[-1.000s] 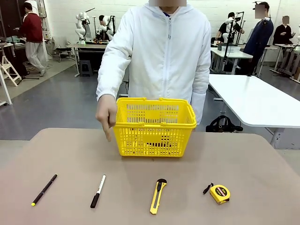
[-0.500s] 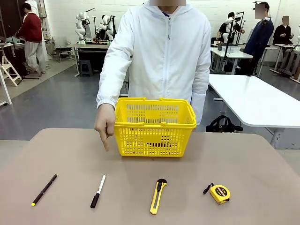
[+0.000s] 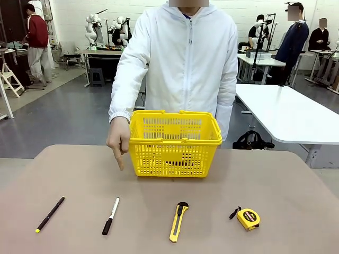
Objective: Place the items the person wants into the basket.
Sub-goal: Pick up the item the person points to and place it in the Market Basket.
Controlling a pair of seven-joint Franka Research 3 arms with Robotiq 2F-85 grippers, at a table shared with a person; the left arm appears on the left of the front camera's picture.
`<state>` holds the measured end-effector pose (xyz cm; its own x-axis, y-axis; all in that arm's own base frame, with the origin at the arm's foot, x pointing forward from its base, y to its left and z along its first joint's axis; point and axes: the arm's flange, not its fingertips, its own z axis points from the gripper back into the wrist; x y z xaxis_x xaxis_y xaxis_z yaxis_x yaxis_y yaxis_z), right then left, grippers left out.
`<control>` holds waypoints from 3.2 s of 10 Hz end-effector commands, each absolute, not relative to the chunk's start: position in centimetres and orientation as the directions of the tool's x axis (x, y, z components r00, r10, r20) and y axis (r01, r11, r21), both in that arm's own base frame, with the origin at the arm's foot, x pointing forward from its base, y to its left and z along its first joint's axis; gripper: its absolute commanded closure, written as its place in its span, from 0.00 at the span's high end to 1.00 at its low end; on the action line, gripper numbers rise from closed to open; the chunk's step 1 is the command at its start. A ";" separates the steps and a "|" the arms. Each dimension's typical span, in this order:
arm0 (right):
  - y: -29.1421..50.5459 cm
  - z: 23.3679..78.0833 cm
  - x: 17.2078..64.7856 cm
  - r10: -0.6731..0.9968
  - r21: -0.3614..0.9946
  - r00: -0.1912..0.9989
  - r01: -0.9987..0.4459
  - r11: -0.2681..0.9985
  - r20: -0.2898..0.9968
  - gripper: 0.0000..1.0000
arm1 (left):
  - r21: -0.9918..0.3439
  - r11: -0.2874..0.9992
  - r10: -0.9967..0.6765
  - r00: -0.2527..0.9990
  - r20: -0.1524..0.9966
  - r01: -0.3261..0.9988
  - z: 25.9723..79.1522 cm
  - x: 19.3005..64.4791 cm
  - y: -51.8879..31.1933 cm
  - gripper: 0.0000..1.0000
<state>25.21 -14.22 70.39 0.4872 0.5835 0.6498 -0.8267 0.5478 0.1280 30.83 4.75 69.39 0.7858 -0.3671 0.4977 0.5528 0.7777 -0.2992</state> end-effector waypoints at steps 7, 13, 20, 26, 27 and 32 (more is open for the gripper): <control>-14.3 70.5 25.4 0.581 0.133 0.471 -0.839 0.528 0.664 1.00 | 0.038 0.971 -0.240 0.948 0.210 0.238 53.3 30.9 -17.3 1.00; -14.3 70.5 25.4 0.581 0.133 0.471 -0.839 0.528 0.664 1.00 | -0.041 0.975 -0.216 0.972 0.094 0.221 45.0 31.1 -20.0 1.00; -14.3 70.5 25.4 0.581 0.133 0.471 -0.839 0.528 0.664 1.00 | -0.045 0.971 -0.230 0.971 0.070 0.234 43.3 31.6 -20.9 1.00; -14.3 70.5 25.4 0.581 0.133 0.471 -0.839 0.528 0.664 1.00 | -0.042 0.982 -0.180 0.982 0.051 0.182 38.1 31.0 -22.4 1.00; -14.3 70.5 25.4 0.581 0.133 0.471 -0.839 0.528 0.664 1.00 | -0.019 0.984 -0.174 0.983 0.052 0.175 36.8 31.0 -22.8 1.00; -14.3 70.5 25.4 0.581 0.133 0.471 -0.839 0.528 0.664 1.00 | 0.001 0.982 -0.190 0.981 0.040 0.190 32.3 31.3 -23.6 1.00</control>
<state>25.27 -14.32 70.30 0.4905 0.5861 0.6449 -0.8245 0.5517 0.1258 32.94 -24.18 33.73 0.9764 -0.2151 0.0169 0.2155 0.9761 -0.0268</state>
